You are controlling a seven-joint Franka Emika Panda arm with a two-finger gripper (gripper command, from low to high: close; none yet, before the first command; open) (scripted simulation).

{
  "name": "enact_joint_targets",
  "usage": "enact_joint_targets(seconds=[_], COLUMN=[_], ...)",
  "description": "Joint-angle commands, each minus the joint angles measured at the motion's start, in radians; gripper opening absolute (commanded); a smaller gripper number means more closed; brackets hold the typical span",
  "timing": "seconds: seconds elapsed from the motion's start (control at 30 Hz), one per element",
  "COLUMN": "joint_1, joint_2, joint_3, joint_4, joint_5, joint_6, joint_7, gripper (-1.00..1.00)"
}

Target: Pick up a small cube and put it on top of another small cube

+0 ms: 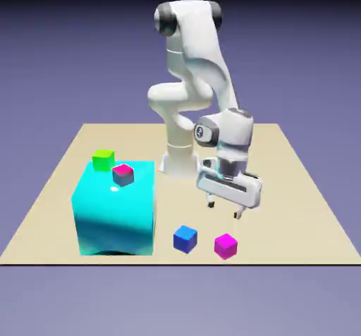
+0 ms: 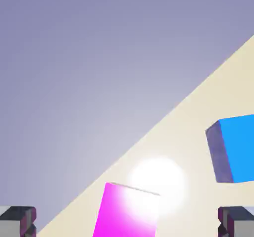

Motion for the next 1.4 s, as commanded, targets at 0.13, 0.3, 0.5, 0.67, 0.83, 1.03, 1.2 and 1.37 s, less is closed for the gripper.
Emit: enact_joint_targets(seconds=[0.13,0.3,0.5,0.67,0.83,1.03,1.2,1.37], joint_1=[0.019,0.045,0.078,0.026,-0.111,-0.328,-0.509,-0.69], joint_2=[0.104,0.205,0.32,0.139,-0.032,-0.249,-0.43,-0.61], joint_3=[0.014,-0.021,-0.084,0.014,-0.002,0.006,0.012,0.019], joint_4=[0.053,0.096,0.139,0.071,0.06,0.014,-0.025,-0.063], joint_5=[-0.076,-0.147,-0.227,-0.102,0.018,0.158,0.274,0.39], joint_6=[-0.042,-0.009,0.064,-0.05,-0.152,-0.269,-0.367,-0.465], joint_7=[0.218,0.321,0.389,0.282,0.076,-0.17,-0.376,-0.581], gripper=[0.0,0.0,-1.0,-1.0,-1.0,-1.0,-1.0,-1.0])
